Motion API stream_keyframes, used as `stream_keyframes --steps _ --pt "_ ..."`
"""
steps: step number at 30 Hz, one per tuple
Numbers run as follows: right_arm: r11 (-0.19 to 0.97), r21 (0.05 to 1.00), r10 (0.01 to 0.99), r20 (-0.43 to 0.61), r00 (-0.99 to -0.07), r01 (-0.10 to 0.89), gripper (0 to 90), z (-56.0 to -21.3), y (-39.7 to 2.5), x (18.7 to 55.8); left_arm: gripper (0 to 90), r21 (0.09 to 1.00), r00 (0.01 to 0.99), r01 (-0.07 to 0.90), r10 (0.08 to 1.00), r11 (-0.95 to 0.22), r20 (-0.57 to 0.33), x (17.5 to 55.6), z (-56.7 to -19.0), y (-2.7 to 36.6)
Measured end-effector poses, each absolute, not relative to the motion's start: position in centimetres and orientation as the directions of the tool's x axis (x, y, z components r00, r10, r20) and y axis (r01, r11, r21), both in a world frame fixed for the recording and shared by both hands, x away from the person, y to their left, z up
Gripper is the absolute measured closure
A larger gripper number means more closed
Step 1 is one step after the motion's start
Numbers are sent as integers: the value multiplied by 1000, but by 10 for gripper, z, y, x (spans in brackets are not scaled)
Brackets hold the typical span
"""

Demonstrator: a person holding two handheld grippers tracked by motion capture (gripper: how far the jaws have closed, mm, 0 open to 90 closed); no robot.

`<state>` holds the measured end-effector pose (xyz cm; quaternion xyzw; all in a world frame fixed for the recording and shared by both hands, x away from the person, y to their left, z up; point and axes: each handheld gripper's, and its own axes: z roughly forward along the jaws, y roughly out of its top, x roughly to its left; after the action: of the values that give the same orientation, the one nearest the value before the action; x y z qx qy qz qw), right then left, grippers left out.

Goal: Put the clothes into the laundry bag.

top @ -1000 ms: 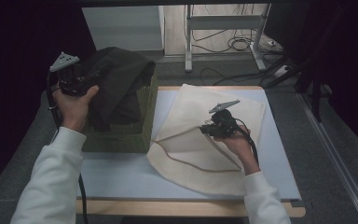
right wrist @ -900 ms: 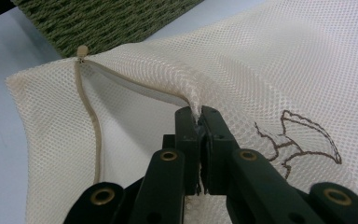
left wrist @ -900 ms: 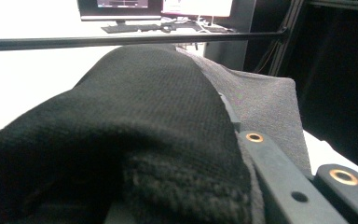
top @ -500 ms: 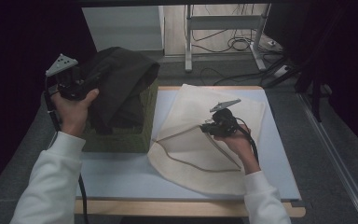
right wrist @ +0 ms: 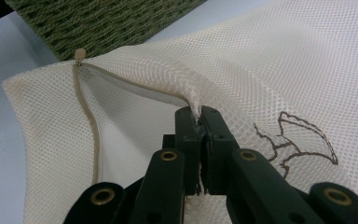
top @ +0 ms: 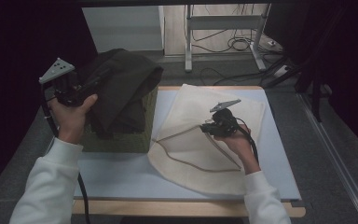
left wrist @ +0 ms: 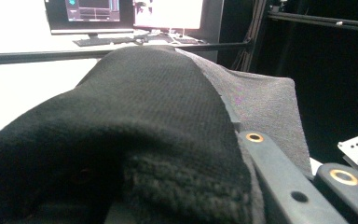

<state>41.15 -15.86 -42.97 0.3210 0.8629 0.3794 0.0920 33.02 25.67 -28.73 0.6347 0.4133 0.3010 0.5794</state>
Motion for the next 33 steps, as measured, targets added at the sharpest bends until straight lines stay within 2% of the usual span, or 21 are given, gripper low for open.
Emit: stream_keyframes --steps 33 --pt "498 720 630 81 -772 482 862 -431 -159 412 801 991 571 131 815 20 -92 293 -285 245"
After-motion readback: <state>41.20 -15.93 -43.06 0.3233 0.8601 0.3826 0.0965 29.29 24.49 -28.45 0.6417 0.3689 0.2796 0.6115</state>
